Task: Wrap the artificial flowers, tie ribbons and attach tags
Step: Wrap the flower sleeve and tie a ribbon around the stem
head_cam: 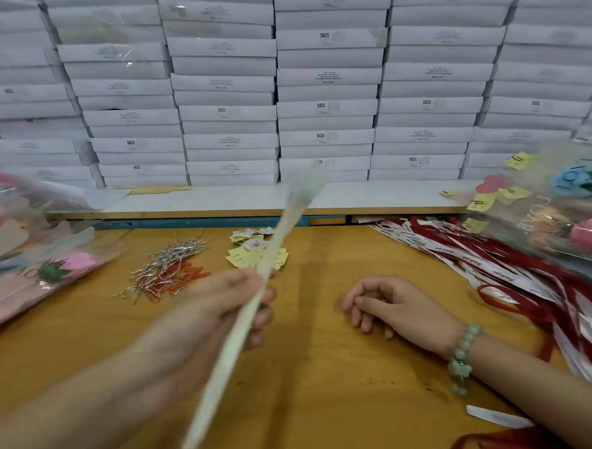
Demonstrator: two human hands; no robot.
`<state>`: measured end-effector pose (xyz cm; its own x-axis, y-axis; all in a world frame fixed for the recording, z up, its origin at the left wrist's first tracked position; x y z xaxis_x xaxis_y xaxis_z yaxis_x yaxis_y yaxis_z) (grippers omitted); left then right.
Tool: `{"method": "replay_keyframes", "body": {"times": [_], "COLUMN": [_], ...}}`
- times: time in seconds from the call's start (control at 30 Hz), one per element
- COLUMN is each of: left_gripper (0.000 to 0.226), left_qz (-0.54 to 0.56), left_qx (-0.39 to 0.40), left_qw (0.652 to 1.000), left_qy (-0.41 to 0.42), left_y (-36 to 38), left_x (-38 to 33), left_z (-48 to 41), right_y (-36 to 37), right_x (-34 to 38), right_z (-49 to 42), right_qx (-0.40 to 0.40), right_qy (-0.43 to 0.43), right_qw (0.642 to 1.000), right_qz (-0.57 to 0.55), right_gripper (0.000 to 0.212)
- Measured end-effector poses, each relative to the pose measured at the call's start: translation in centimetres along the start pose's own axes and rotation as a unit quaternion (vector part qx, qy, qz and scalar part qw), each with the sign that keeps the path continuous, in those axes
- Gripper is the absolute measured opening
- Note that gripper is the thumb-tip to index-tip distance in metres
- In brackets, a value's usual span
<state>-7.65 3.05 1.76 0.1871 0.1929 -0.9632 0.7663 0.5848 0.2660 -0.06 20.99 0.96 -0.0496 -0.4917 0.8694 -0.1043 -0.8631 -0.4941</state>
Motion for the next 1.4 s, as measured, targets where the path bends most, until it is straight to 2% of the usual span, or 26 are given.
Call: {"method": "replay_keyframes", "body": {"times": [0.1,0.23,0.33,0.43,0.53,0.7,0.87,0.97,1.1,1.3,1.4], "left_gripper": [0.031,0.02,0.028,0.037,0.04,0.043,0.036,0.036,0.03,0.022,0.029], "left_qz": [-0.028,-0.102,-0.137,-0.129,-0.132,-0.135,-0.151,-0.124,-0.034,0.063,0.085], "left_qx": [0.008,0.013,0.025,0.042,0.048,0.055,0.077,0.09,0.112,0.179,0.203], "left_qw": [1.0,0.995,0.99,0.991,0.99,0.989,0.986,0.988,0.993,0.98,0.971], "left_qy": [0.002,0.002,0.012,0.013,0.01,0.003,0.004,-0.004,-0.012,-0.067,-0.089], "left_y": [2.8,3.3,3.6,3.7,3.7,3.4,3.6,4.0,4.3,5.0,5.2], "left_x": [0.8,2.5,2.5,2.6,2.7,3.3,3.3,3.3,3.0,3.2,3.4], "left_z": [-1.1,-2.2,-1.8,-1.8,-1.9,-2.3,-2.3,-2.1,-1.9,-1.8,-1.7], "right_y": [0.0,0.0,0.0,1.4,2.2,2.0,2.1,2.2,2.2,2.2,2.3], "right_x": [0.1,0.1,0.0,0.1,0.3,0.2,0.0,0.2,0.3,0.6,0.8], "right_z": [0.0,0.0,-0.1,-0.3,-0.6,-1.2,-1.2,-1.1,-1.1,-1.1,-1.0], "right_qx": [0.005,0.01,0.018,0.049,0.045,0.024,0.032,0.049,0.06,0.062,0.07], "right_qy": [-0.001,-0.003,0.01,0.028,0.034,0.048,0.031,0.014,0.005,-0.009,-0.012], "right_qw": [1.0,0.998,0.994,0.974,0.965,0.946,0.932,0.928,0.93,0.931,0.932], "right_qz": [-0.012,-0.063,-0.11,-0.219,-0.257,-0.319,-0.359,-0.369,-0.362,-0.36,-0.356], "right_gripper": [0.024,0.025,0.029,0.044,0.049,0.026,0.02,0.016,0.014,0.019,0.022]}}
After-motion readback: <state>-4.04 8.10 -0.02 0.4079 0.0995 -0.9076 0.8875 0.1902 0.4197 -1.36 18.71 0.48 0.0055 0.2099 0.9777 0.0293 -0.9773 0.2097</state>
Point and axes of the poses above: each hand's wrist, its own z-axis away from the middle knuckle, its own y-axis out of the palm, x = y × z, the point moved 9 cm from there along -z, towards the middle knuckle, and after that the axes turned 4 degrees about x, right-handed, at the moved point
